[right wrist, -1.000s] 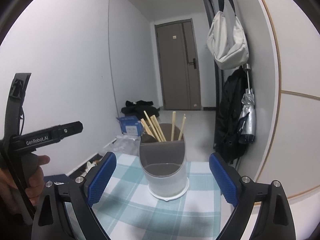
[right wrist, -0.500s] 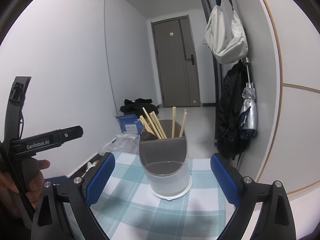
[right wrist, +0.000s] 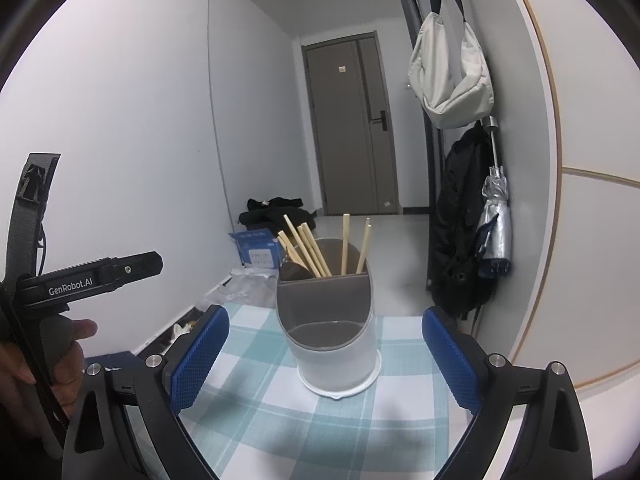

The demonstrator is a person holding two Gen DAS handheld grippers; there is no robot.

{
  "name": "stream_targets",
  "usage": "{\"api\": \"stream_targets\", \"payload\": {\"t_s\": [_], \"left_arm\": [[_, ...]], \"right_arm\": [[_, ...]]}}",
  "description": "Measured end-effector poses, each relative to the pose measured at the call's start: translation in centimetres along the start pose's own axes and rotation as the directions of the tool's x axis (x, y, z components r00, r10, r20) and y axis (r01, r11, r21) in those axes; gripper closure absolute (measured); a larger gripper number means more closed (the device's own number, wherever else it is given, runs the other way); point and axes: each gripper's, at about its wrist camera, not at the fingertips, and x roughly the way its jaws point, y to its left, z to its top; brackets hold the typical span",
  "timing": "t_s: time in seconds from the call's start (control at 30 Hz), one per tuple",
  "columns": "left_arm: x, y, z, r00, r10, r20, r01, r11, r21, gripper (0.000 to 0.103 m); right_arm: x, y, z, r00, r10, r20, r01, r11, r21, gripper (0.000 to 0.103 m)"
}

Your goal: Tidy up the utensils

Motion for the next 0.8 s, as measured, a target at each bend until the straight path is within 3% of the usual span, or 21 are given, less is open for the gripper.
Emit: {"api": "stream_targets", "payload": {"t_s": [0.27,0.8], "left_arm": [[-0.12,0.09,-0.09,0.999,-0.037,-0.015,0.037,0.999,-0.005,0.001],[-0.55,-0.01,0.01,0.999,-0.031,0.01,0.031,1.0,-0.003,0.001]], "right_arm": [[-0.2,-0.33,0.01,1.0,-0.005,-0.001,0.005,1.0,0.019,0.005],[-0.67,-0.06,0.12,1.0,-0.002,0.009,0.002,1.0,0.012,0.005]]}}
